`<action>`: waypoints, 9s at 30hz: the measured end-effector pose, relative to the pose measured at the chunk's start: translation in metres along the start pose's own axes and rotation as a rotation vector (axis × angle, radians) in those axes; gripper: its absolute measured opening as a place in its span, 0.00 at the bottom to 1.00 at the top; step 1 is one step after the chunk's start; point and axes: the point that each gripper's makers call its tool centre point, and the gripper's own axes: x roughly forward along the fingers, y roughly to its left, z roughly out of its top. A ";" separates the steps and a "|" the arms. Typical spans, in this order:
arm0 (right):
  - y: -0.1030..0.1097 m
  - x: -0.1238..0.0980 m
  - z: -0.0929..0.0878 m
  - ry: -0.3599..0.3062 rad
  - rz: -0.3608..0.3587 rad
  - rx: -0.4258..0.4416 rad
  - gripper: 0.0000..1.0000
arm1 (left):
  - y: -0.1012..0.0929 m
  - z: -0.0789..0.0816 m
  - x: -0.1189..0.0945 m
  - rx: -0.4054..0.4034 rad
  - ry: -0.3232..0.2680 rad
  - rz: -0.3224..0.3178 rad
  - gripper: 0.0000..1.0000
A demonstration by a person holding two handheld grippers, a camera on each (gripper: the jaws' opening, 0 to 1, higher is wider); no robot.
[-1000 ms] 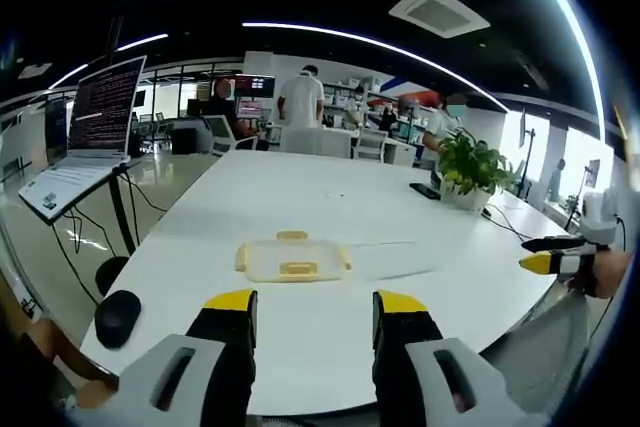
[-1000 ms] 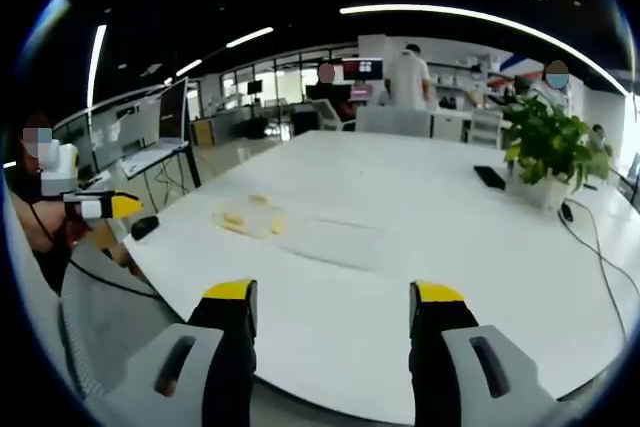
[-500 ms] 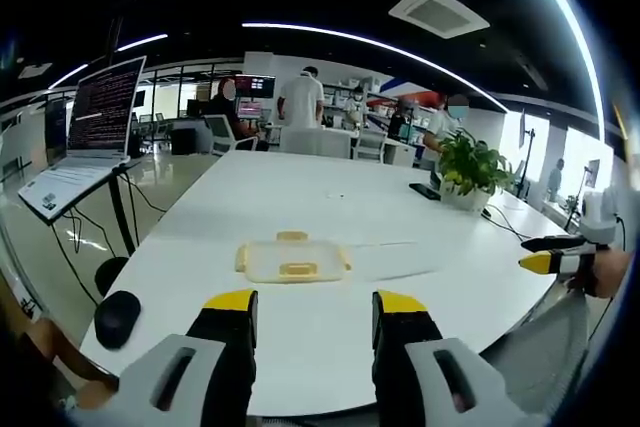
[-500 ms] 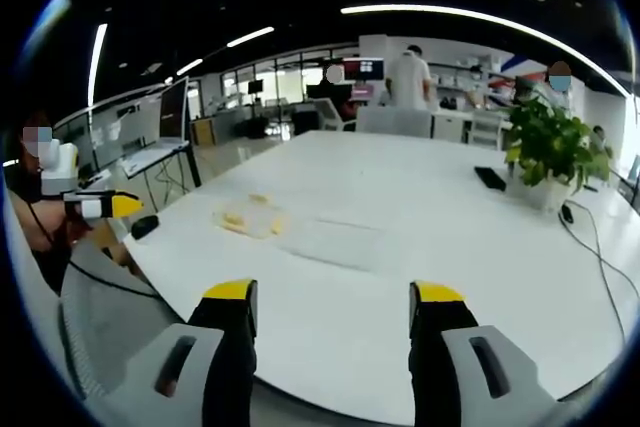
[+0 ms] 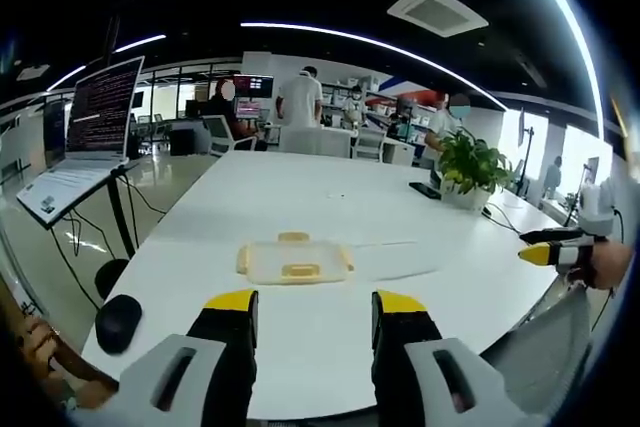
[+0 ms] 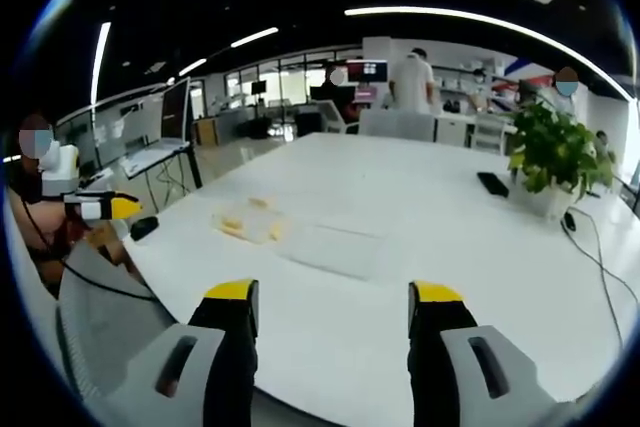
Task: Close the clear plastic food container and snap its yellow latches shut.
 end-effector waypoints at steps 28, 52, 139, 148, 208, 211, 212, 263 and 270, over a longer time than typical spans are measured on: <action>0.018 0.044 0.028 0.014 0.145 -0.104 0.55 | 0.020 0.017 0.029 0.056 -0.003 -0.021 0.39; 0.040 0.081 0.041 0.031 0.264 -0.203 0.54 | 0.050 0.030 0.055 0.149 0.002 -0.055 0.39; 0.110 0.214 0.047 0.145 0.602 -0.614 0.54 | 0.080 0.016 0.169 0.791 0.283 -0.545 0.41; 0.115 0.226 0.034 0.213 0.670 -0.684 0.53 | 0.084 0.000 0.184 0.899 0.364 -0.644 0.42; 0.116 0.280 -0.023 0.594 0.836 -0.963 0.48 | 0.101 -0.055 0.233 1.119 0.661 -0.899 0.42; 0.116 0.281 -0.025 0.603 0.836 -0.956 0.48 | 0.100 -0.057 0.233 1.108 0.653 -0.899 0.42; 0.116 0.281 -0.026 0.606 0.838 -0.956 0.48 | 0.100 -0.057 0.234 1.100 0.650 -0.898 0.42; 0.113 0.295 -0.038 0.664 0.834 -0.958 0.41 | 0.094 -0.063 0.232 1.029 0.641 -0.975 0.36; 0.110 0.288 -0.040 0.670 0.846 -0.976 0.42 | 0.098 -0.067 0.237 1.038 0.640 -0.980 0.35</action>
